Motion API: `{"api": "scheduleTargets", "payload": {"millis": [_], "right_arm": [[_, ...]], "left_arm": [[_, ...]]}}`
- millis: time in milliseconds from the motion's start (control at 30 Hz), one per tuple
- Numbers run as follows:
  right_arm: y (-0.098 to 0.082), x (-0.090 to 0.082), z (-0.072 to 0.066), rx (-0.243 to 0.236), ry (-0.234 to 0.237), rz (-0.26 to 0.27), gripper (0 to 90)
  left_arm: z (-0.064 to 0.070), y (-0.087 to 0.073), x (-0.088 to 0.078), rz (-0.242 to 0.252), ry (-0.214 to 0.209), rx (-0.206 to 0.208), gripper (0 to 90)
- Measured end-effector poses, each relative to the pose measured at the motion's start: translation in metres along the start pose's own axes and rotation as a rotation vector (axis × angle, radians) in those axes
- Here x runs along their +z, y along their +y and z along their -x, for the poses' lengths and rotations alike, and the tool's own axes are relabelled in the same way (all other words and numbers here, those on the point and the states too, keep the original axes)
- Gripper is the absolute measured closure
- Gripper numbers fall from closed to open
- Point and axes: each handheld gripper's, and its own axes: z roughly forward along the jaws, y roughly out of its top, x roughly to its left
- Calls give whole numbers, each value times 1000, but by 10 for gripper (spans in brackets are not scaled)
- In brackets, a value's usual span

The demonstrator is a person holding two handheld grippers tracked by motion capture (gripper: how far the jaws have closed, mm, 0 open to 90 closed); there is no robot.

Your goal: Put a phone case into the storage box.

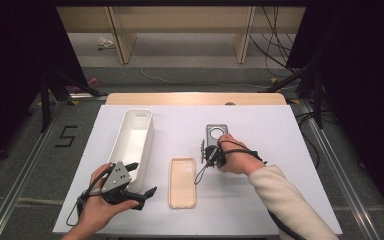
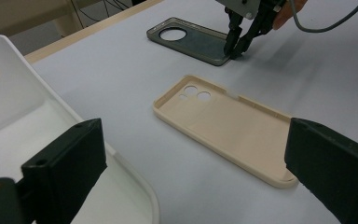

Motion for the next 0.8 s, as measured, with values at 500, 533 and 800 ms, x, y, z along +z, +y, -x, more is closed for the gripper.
{"api": "scheduleTargets", "payload": {"millis": [500, 533, 800], "right_arm": [[2, 0, 0, 4, 12, -16, 864], [2, 0, -1, 4, 12, -15, 865], [0, 0, 0, -5, 5, 1, 874]], "left_arm": [[0, 0, 0, 7, 1, 1, 58], [0, 0, 0, 7, 0, 1, 58], [0, 0, 0, 7, 0, 1, 60]]}}
